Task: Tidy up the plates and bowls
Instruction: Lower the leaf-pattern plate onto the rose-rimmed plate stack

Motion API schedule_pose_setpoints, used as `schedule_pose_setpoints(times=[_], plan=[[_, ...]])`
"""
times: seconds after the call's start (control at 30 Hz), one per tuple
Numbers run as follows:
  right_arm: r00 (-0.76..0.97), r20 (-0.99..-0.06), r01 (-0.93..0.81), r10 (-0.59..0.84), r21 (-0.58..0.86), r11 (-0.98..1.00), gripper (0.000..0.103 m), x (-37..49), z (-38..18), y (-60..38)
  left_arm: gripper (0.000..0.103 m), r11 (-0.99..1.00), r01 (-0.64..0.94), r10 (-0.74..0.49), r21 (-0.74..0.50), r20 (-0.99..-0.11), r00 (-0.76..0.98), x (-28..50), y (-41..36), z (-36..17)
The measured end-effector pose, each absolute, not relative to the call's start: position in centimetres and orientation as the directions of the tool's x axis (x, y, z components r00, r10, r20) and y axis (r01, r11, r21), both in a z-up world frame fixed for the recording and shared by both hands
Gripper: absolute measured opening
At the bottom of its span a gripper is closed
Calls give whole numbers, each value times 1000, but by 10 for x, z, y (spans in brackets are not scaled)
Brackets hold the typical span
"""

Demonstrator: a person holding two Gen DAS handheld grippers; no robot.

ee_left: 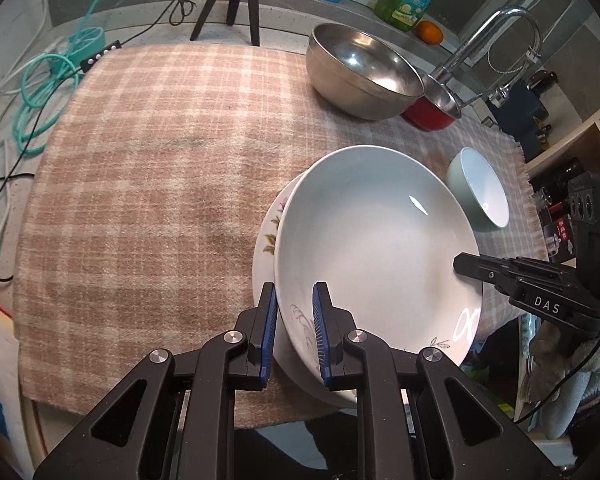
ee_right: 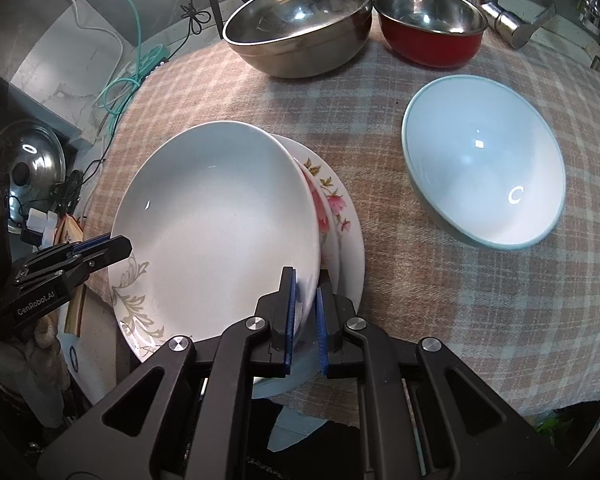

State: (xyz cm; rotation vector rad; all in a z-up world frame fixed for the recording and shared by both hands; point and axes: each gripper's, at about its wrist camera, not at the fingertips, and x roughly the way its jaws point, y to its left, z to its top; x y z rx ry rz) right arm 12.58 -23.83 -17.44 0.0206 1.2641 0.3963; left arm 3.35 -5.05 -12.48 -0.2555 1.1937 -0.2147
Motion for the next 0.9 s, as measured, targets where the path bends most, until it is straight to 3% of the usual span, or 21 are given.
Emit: schedule_pose_setpoints(times=[0.6,0.8,0.9], plan=[[307,-938,-372,158,34,928,14,114,-168,-220,16,961,53,-272,-270,-904,331,33,-59,-130],[308,-939,-379,155,28,925,18,113,-168,-221,16,962,60,-271,-266,-903,333,34,-60,-129],[298,-942,-379,156,33,925,25,114,-170,-222,16,961,66,-275,-269,-901,336,34,-60,-127]])
